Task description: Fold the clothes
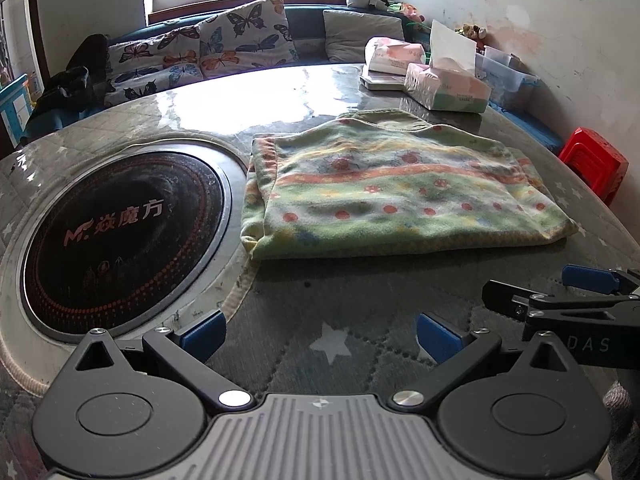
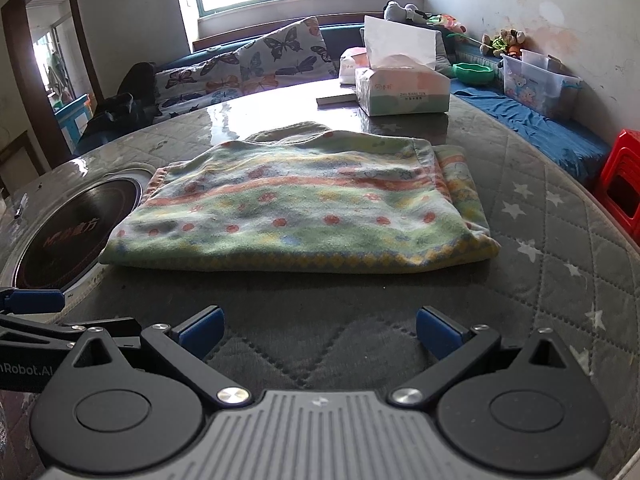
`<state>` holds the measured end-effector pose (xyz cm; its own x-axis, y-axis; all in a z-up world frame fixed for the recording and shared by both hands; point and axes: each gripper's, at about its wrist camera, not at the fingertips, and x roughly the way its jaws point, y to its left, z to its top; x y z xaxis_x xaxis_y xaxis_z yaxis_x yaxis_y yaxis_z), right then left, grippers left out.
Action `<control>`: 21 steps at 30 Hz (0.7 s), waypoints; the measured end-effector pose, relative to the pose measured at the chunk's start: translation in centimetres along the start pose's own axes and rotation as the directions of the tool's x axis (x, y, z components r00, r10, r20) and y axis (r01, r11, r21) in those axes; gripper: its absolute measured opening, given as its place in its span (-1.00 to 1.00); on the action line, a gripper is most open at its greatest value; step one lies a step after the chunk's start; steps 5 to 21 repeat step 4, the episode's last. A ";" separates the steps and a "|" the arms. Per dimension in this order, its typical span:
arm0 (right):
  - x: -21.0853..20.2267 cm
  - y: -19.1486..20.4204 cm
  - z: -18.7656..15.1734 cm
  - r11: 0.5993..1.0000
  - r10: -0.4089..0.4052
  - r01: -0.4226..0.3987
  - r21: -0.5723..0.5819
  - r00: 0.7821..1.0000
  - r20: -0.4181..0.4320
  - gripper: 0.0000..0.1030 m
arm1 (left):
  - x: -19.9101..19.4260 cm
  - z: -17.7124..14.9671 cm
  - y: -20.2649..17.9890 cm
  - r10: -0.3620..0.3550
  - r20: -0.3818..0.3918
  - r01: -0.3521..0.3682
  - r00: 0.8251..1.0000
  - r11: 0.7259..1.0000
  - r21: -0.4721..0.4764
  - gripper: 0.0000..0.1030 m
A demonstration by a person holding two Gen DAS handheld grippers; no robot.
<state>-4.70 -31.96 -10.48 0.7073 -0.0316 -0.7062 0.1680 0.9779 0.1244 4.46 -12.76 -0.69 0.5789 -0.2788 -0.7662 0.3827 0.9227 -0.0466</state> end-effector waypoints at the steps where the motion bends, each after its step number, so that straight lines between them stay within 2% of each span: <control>1: 0.0 0.0 0.0 1.000 0.000 0.000 0.000 1.000 0.000 1.00 | 0.0 -0.1 0.0 0.001 0.001 -0.001 1.000 1.000 0.000 1.00; 21: -0.1 0.1 -0.1 1.000 -0.003 0.003 -0.002 1.000 -0.001 1.00 | 0.0 -0.2 0.0 0.003 -0.005 -0.003 1.000 1.000 -0.006 1.00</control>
